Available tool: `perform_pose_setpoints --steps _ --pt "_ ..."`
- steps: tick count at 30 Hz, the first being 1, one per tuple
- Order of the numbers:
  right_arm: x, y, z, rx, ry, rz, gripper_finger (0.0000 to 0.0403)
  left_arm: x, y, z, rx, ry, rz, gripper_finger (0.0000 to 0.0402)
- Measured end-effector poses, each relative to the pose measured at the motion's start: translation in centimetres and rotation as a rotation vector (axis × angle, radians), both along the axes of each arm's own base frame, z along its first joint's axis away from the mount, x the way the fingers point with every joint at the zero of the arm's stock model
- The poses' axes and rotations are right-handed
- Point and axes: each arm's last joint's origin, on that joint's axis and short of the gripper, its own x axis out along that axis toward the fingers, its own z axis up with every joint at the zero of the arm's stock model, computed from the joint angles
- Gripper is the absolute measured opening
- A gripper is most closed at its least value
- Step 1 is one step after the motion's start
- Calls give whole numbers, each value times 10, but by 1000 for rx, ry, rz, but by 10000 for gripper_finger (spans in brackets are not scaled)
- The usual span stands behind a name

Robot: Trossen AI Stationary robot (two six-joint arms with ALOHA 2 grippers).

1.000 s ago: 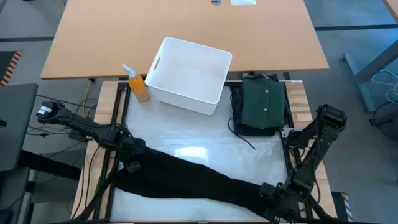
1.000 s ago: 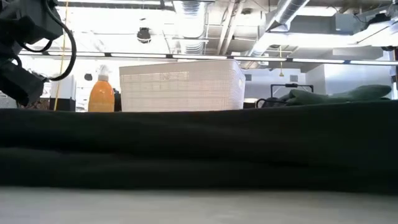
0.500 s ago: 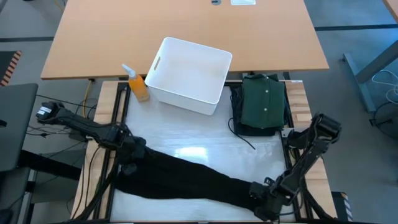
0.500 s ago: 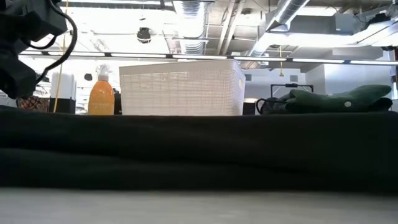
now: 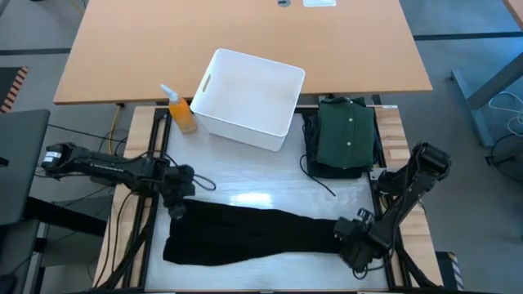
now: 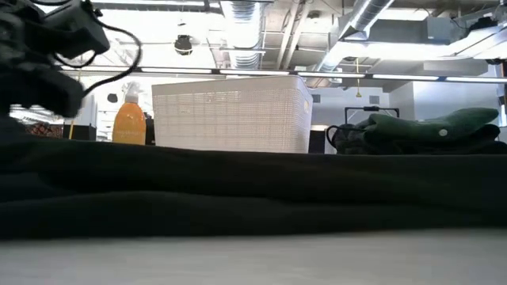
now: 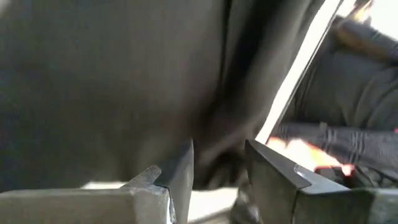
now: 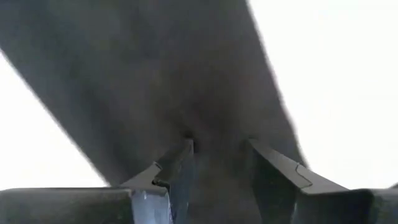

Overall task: Fold laundry
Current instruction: Fold the black shirt

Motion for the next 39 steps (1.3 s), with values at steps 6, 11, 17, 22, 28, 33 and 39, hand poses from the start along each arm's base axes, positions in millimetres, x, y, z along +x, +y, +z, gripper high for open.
perform_pose_setpoints --steps 6,11,17,22,28,33,39 --pt "8 -33 27 -151 -165 -45 175 23 22 14 137 -363 90 129" --pt "18 -49 47 -115 -340 -129 175 43 39 39 362 -729 253 129" --pt "30 -10 52 204 -480 43 175 59 14 43 490 -981 223 129" --pt "25 14 33 253 -432 -7 175 76 -16 21 558 -1012 219 129" --pt "11 18 7 141 -285 -156 175 119 -45 -4 553 -1068 132 129" --pt "13 11 -1 72 -233 -211 175 163 -58 -34 555 -961 -6 129" --pt "35 -9 -12 -61 -226 -194 175 180 -53 -59 584 -708 -97 129"
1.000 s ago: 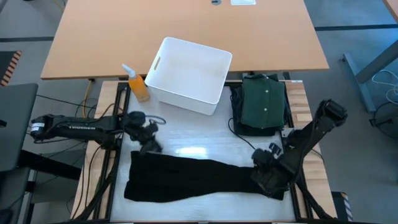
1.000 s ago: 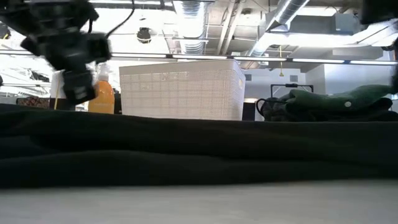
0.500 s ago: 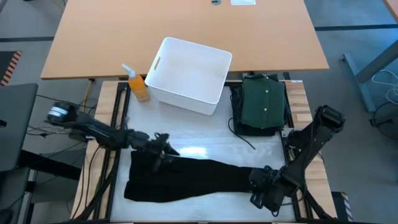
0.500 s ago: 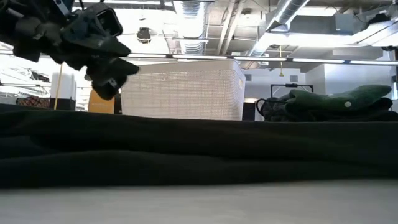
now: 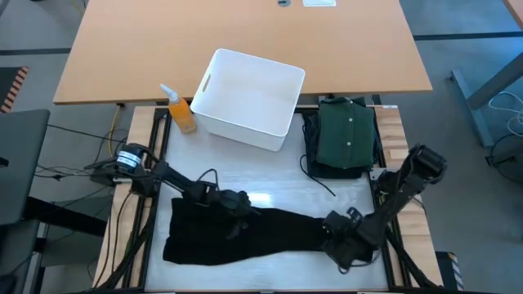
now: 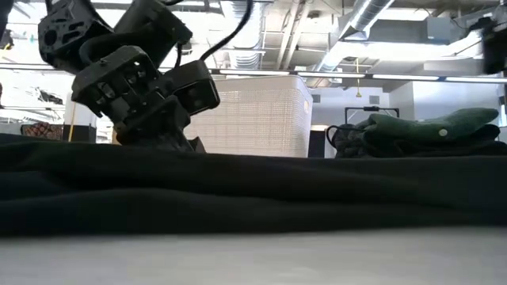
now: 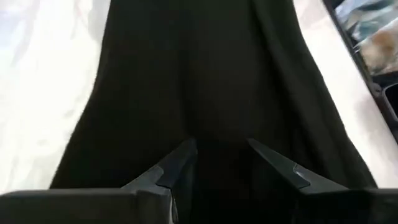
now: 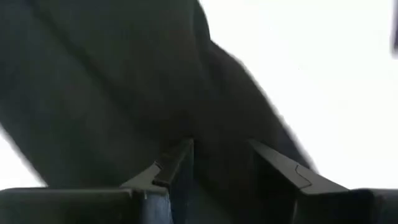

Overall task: Fold laundry
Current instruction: Fold the black shirt

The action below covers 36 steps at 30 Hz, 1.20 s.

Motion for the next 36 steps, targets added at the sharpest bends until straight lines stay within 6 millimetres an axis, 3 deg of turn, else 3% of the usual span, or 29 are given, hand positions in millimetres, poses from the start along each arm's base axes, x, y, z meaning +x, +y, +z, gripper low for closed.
perform_pose_setpoints --steps 4,10,14,18,22,26,36 --pt "23 -23 -10 -160 17 45 175 -9 3 -4 37 128 11 129" --pt "58 -76 -24 -406 69 0 175 -24 -2 4 107 230 77 129" --pt "71 -109 -21 -447 118 -39 175 -35 -4 18 172 242 120 129" --pt "75 -126 -9 -502 80 -72 175 -41 -6 32 281 178 202 129" --pt "79 -127 0 -561 -34 -100 175 -36 -7 40 355 69 293 129" --pt "82 -118 7 -536 -126 -93 175 -33 -7 39 321 48 320 129" --pt "68 -55 11 -370 -320 18 175 -38 -23 40 234 54 315 129"
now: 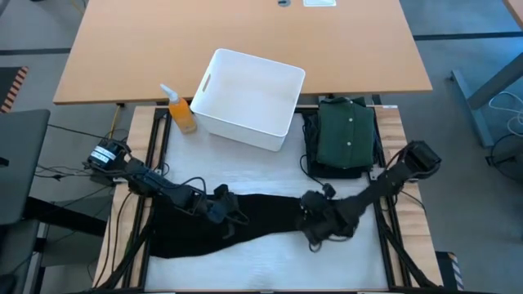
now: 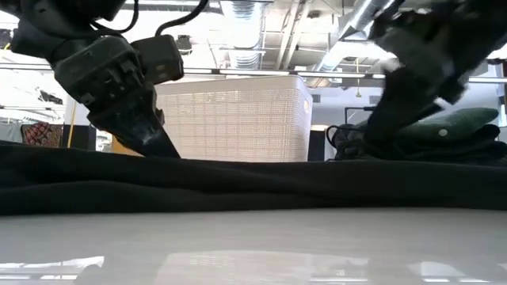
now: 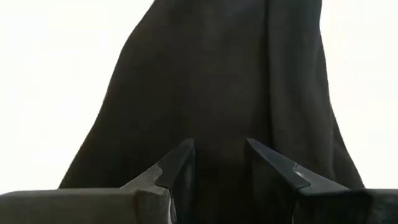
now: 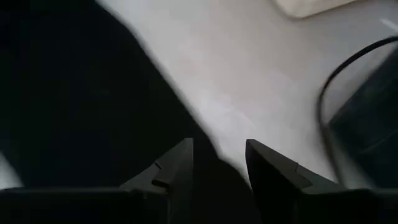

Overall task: Fold laundry
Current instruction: Fold the black shirt

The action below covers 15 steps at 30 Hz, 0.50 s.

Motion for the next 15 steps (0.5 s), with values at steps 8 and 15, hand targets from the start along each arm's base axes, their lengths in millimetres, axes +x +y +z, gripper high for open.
perform_pose_setpoints --steps 8,15 --pt "-17 31 0 70 -65 53 175 -3 -10 1 6 -25 14 129" --pt "-20 39 1 88 -84 78 175 -3 -8 2 38 -53 92 129"
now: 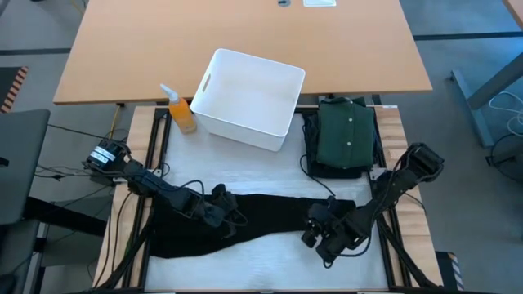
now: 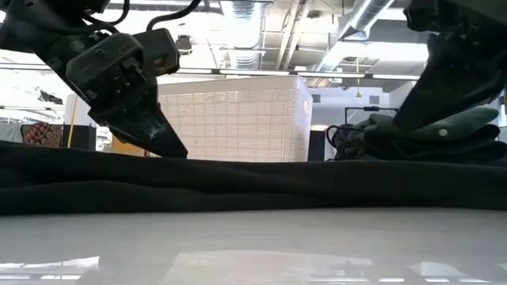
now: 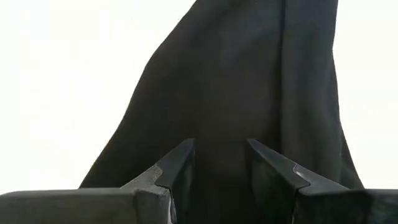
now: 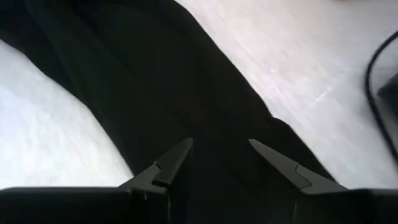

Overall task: Fold laundry
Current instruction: Fold the black shirt

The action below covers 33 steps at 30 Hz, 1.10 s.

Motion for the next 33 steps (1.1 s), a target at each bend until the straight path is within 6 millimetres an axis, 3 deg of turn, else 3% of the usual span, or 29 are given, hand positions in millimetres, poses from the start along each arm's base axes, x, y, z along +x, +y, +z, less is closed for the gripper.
perform_pose_setpoints --steps 7,16,23,28,33 --pt "3 10 -9 95 43 47 175 1 0 1 -8 -12 4 129" --pt "-33 54 -7 216 -18 148 175 7 -3 10 -2 -111 -32 129" --pt "-62 72 -6 230 -138 122 175 7 -3 10 10 -108 -40 129" --pt "-70 67 -8 177 -96 103 175 7 -2 10 30 -113 -22 129" --pt "-70 38 -25 99 -48 -35 175 7 -2 10 31 -116 -9 129"
